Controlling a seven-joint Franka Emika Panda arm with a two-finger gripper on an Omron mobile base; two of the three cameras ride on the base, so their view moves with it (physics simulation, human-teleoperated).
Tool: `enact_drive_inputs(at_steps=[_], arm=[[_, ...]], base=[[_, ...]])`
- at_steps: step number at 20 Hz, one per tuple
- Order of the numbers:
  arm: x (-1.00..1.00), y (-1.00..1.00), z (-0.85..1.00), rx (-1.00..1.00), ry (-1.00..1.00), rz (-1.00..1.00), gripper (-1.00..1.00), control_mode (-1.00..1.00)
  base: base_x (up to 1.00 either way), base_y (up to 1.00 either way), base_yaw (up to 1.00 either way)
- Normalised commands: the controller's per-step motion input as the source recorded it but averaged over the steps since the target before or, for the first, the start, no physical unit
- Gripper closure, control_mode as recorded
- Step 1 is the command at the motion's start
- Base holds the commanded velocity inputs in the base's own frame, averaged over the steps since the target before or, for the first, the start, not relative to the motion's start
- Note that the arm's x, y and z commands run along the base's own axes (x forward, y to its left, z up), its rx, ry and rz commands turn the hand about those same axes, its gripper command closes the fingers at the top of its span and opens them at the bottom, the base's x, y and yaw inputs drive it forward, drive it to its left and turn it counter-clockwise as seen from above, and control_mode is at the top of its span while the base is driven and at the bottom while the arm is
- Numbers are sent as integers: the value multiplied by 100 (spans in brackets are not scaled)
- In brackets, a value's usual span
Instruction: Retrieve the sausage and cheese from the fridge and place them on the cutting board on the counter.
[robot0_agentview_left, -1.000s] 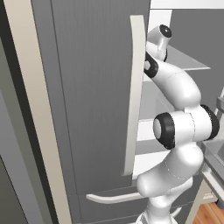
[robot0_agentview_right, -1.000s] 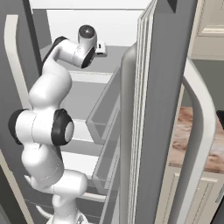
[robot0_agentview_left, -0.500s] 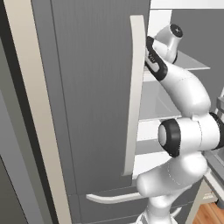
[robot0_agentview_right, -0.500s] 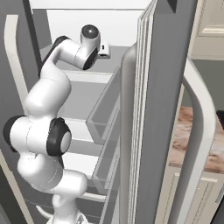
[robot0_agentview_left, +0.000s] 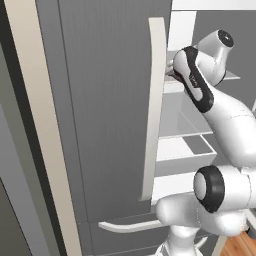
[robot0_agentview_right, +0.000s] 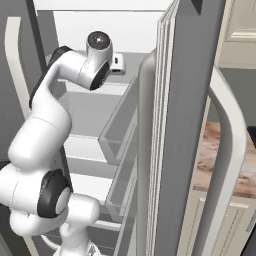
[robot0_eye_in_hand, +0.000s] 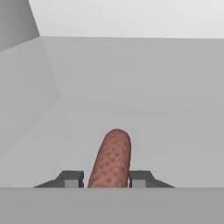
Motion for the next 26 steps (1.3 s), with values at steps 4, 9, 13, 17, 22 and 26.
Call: enact_drive_inputs(at_steps=[4,9,13,17,22,26], arm=[[-100,12,0,0,-2,-10,100,-100],[-100,20,-18,0,0,-15,100,-100],[-100,9,-30,0,0,-19,100,-100],[-97,0,-35,0,4,-15,100,-100],[-34,0,-24,0,6,-7,100,-100],[0,0,-3,0,2,0,100,-100]], base=[[0,0,0],[0,0,0],[0,0,0],[0,0,0],[0,0,0],[0,0,0]])
